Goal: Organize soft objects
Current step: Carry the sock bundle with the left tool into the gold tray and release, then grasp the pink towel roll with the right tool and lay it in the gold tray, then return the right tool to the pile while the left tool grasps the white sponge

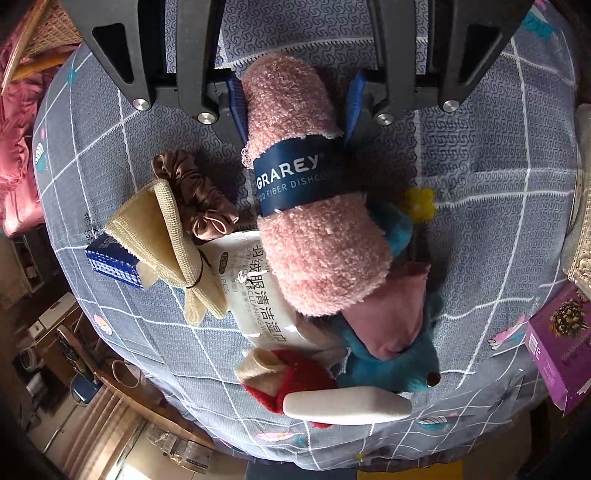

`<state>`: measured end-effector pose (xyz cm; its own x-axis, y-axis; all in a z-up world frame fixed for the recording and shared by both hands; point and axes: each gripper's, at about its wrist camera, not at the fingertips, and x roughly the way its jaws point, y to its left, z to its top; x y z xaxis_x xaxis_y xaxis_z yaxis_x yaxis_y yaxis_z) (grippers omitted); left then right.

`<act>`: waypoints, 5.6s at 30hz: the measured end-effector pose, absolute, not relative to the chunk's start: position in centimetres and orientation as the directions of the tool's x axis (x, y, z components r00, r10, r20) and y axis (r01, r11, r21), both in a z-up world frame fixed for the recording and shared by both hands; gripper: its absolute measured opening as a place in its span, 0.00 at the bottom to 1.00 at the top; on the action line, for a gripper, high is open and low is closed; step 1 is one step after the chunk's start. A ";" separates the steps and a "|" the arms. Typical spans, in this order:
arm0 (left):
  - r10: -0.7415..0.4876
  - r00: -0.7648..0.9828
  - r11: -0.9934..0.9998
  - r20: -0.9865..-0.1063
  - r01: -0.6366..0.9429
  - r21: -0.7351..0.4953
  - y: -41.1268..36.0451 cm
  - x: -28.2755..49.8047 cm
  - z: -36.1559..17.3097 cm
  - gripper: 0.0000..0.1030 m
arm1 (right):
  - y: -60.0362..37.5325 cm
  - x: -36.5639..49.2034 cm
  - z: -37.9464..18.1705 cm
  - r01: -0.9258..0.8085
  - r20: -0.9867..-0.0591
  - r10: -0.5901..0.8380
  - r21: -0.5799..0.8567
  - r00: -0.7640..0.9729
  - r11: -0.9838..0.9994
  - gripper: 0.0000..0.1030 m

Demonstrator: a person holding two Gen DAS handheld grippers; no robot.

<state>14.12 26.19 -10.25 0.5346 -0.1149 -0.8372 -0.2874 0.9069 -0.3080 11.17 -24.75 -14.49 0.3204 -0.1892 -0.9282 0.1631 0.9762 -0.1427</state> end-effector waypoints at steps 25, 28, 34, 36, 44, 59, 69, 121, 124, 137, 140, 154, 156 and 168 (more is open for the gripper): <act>0.032 0.650 0.978 -0.759 -0.178 -0.111 20.6 2.5 -5.8 0.76 | -25.3 9.6 -12.8 0.178 -0.924 0.012 0.087 0.383 0.980 0.32; 0.038 0.649 0.979 -0.760 -0.175 -0.101 20.3 2.3 -5.6 0.76 | -25.3 8.9 -12.2 0.193 -0.916 0.076 0.164 0.395 0.967 0.32; 0.036 0.669 0.983 -0.743 -0.157 -0.094 19.8 1.9 -4.8 0.76 | -24.1 9.0 -9.4 0.160 -0.905 0.067 0.146 0.420 0.976 0.32; 0.035 0.674 0.985 -0.738 -0.147 -0.087 19.6 1.7 -4.5 0.76 | -23.9 9.2 -9.1 0.166 -0.913 0.058 0.135 0.404 0.977 0.32; 0.019 0.682 0.988 -0.731 -0.123 -0.089 19.3 1.2 -4.2 0.76 | -21.4 10.8 -5.3 0.120 -0.864 0.120 0.203 0.489 0.972 0.32; 0.001 0.681 0.989 -0.732 -0.107 -0.098 19.4 0.4 -4.5 0.76 | -9.0 20.7 1.8 -0.139 -0.795 0.259 0.219 0.548 0.966 0.32; 0.062 0.671 0.973 -0.739 -0.205 -0.104 22.9 -0.8 -4.9 0.76 | 6.0 14.4 2.5 -0.536 -0.761 0.519 0.271 0.389 0.799 0.32; 0.163 0.710 0.976 -0.685 -0.219 0.006 21.4 -2.3 -2.5 0.76 | 3.1 6.4 -0.2 -0.386 -0.649 0.338 0.074 0.681 0.919 0.72; 0.158 0.718 0.979 -0.678 -0.204 0.012 20.7 -2.2 -2.1 0.76 | 0.7 7.1 -0.3 -0.333 -0.650 0.297 0.073 0.699 0.940 0.72; 0.111 0.759 0.994 -0.642 -0.100 0.053 16.7 -1.0 0.6 0.75 | -12.2 10.1 -1.0 -0.067 -0.649 0.038 -0.019 0.760 0.998 0.72; 0.097 0.770 0.995 -0.630 -0.074 0.063 15.8 -0.7 1.2 0.75 | -15.3 10.7 -0.9 -0.004 -0.642 -0.020 -0.036 0.767 0.999 0.72; -0.107 0.783 0.986 -0.613 0.164 0.038 7.9 1.9 4.9 0.75 | -31.6 14.0 -5.6 0.392 -0.691 -0.231 0.083 0.685 0.916 0.74; -0.145 0.768 0.980 -0.624 0.200 0.020 6.5 2.6 4.9 0.75 | -33.4 14.2 -6.6 0.449 -0.746 -0.205 0.139 0.633 0.883 0.74; -0.467 0.509 0.872 -0.723 0.401 -0.281 -6.0 11.2 4.2 0.66 | -37.0 12.9 -7.7 0.523 -0.763 -0.077 0.362 0.642 0.772 0.74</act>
